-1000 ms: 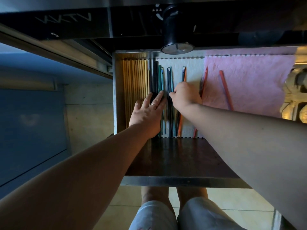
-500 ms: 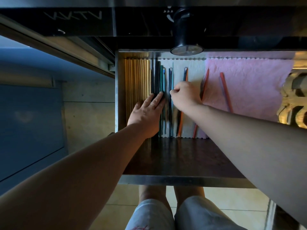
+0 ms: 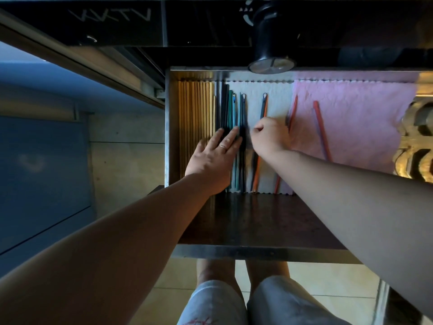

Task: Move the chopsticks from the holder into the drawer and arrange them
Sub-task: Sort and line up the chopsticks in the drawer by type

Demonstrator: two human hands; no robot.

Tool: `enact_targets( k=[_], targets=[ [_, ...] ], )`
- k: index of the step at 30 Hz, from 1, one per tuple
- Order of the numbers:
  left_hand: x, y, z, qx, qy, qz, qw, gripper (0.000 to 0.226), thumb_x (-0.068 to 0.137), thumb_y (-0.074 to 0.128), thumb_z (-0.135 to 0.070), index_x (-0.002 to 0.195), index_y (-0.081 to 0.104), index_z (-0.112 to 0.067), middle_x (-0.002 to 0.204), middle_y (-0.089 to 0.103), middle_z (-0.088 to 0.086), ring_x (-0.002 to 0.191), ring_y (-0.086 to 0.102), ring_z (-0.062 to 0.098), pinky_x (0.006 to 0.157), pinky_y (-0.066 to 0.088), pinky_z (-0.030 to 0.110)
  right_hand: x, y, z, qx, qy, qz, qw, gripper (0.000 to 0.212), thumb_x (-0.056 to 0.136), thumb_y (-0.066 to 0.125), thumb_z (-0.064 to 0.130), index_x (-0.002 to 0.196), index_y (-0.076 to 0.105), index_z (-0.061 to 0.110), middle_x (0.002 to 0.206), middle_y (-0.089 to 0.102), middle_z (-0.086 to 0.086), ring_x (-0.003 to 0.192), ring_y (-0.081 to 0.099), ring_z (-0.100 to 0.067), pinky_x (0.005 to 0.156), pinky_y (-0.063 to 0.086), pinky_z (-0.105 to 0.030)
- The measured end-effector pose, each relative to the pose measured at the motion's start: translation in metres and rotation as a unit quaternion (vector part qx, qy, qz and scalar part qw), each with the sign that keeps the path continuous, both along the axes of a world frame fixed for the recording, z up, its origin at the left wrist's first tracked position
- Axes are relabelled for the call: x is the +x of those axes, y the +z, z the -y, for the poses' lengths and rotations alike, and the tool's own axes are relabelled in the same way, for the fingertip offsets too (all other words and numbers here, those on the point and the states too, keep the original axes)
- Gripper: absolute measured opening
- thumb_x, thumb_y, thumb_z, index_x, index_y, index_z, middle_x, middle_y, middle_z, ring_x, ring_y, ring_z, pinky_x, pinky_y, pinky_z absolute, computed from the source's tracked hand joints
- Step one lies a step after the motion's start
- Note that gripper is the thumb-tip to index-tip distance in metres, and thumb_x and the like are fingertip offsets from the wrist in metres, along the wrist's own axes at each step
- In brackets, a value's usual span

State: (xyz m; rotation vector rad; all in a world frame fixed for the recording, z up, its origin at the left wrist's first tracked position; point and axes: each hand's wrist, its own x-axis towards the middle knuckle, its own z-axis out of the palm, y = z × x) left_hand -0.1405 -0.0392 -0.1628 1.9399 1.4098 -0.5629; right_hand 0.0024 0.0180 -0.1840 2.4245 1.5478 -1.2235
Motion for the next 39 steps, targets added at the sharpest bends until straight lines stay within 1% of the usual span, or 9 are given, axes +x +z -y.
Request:
enact_targets(
  k=[3, 9, 14, 18, 21, 26, 30, 36, 39],
  targets=[
    [0.002, -0.003, -0.002, -0.011, -0.029, -0.014, 0.999, 0.079, 0.096, 0.041, -0.016, 0.155, -0.010, -0.028, 0.158, -0.027, -0.012, 0.147, -0.021, 0.018, 0.120, 0.004, 0.053, 0.007, 0.002, 0.007, 0.009, -0.002, 0.016, 1.000, 0.020, 0.091, 0.052, 0.015, 0.098, 0.070, 0.008, 0.103, 0.071, -0.009, 0.099, 0.064, -0.026, 0.072, 0.036, -0.018],
    [0.003, -0.002, -0.002, 0.011, -0.086, -0.066, 0.994, 0.078, 0.098, 0.040, -0.024, 0.154, -0.015, -0.022, 0.158, -0.030, -0.006, 0.148, -0.021, 0.024, 0.119, 0.005, 0.055, 0.013, -0.003, 0.018, 0.027, -0.018, -0.015, 0.999, 0.017, 0.088, 0.056, 0.014, 0.095, 0.071, 0.012, 0.101, 0.073, -0.006, 0.098, 0.065, -0.025, 0.075, 0.042, -0.020],
    [0.011, -0.005, -0.001, 0.037, -0.077, -0.062, 0.994, 0.082, 0.096, 0.047, -0.023, 0.155, -0.009, -0.019, 0.160, -0.026, -0.001, 0.149, -0.017, 0.025, 0.119, 0.005, 0.054, 0.021, -0.003, 0.022, 0.039, -0.005, -0.025, 0.999, 0.016, 0.087, 0.055, 0.008, 0.091, 0.070, 0.009, 0.097, 0.072, -0.007, 0.094, 0.065, -0.023, 0.070, 0.036, -0.019],
    [0.009, -0.007, 0.000, 0.025, -0.085, -0.060, 0.994, 0.084, 0.097, 0.045, -0.025, 0.153, -0.017, -0.023, 0.158, -0.029, -0.006, 0.148, -0.019, 0.024, 0.119, 0.005, 0.055, 0.030, -0.004, 0.022, 0.071, -0.023, -0.036, 0.997, 0.013, 0.084, 0.056, 0.002, 0.090, 0.068, 0.004, 0.094, 0.071, -0.011, 0.092, 0.065, -0.026, 0.076, 0.048, -0.027],
    [0.009, -0.007, 0.001, 0.018, -0.079, -0.067, 0.995, 0.085, 0.096, 0.045, -0.024, 0.152, -0.019, -0.023, 0.157, -0.032, -0.006, 0.148, -0.021, 0.023, 0.118, 0.002, 0.055, 0.035, -0.004, 0.022, 0.076, -0.028, -0.027, 0.996, 0.018, 0.084, 0.058, 0.003, 0.099, 0.069, 0.003, 0.102, 0.071, -0.014, 0.099, 0.064, -0.028, 0.086, 0.050, -0.032],
    [0.017, -0.006, 0.001, 0.044, -0.078, -0.049, 0.995, 0.089, 0.096, 0.048, -0.022, 0.153, -0.020, -0.025, 0.156, -0.033, -0.007, 0.148, -0.020, 0.024, 0.118, 0.000, 0.054, 0.032, -0.001, 0.023, 0.094, 0.002, -0.046, 0.995, 0.025, 0.086, 0.057, 0.003, 0.107, 0.071, 0.004, 0.104, 0.072, -0.014, 0.099, 0.067, -0.028, 0.088, 0.052, -0.033],
    [0.023, -0.005, 0.001, 0.025, -0.084, -0.048, 0.995, 0.087, 0.095, 0.047, -0.017, 0.154, -0.016, -0.027, 0.158, -0.031, -0.008, 0.148, -0.020, 0.022, 0.119, 0.000, 0.055, 0.024, 0.002, 0.019, 0.049, 0.006, -0.047, 0.998, 0.027, 0.089, 0.057, 0.008, 0.113, 0.069, 0.008, 0.111, 0.071, -0.008, 0.105, 0.065, -0.023, 0.091, 0.050, -0.028],
    [0.019, -0.007, 0.007, 0.012, -0.049, -0.050, 0.998, 0.085, 0.096, 0.044, -0.019, 0.153, -0.019, -0.027, 0.157, -0.032, -0.009, 0.147, -0.022, 0.019, 0.120, -0.001, 0.054, 0.022, 0.007, 0.013, 0.033, 0.006, -0.008, 0.999, 0.025, 0.090, 0.056, 0.012, 0.112, 0.066, 0.012, 0.112, 0.070, -0.006, 0.105, 0.064, -0.023, 0.086, 0.048, -0.026],
    [0.018, -0.008, 0.005, 0.004, -0.041, -0.043, 0.998, 0.084, 0.095, 0.041, -0.018, 0.153, -0.019, -0.027, 0.157, -0.031, -0.010, 0.147, -0.022, 0.018, 0.120, 0.000, 0.054, 0.019, 0.008, 0.013, 0.037, 0.003, -0.020, 0.999, 0.024, 0.089, 0.056, 0.009, 0.110, 0.067, 0.010, 0.109, 0.070, -0.008, 0.102, 0.064, -0.024, 0.087, 0.053, -0.032]
  ],
)
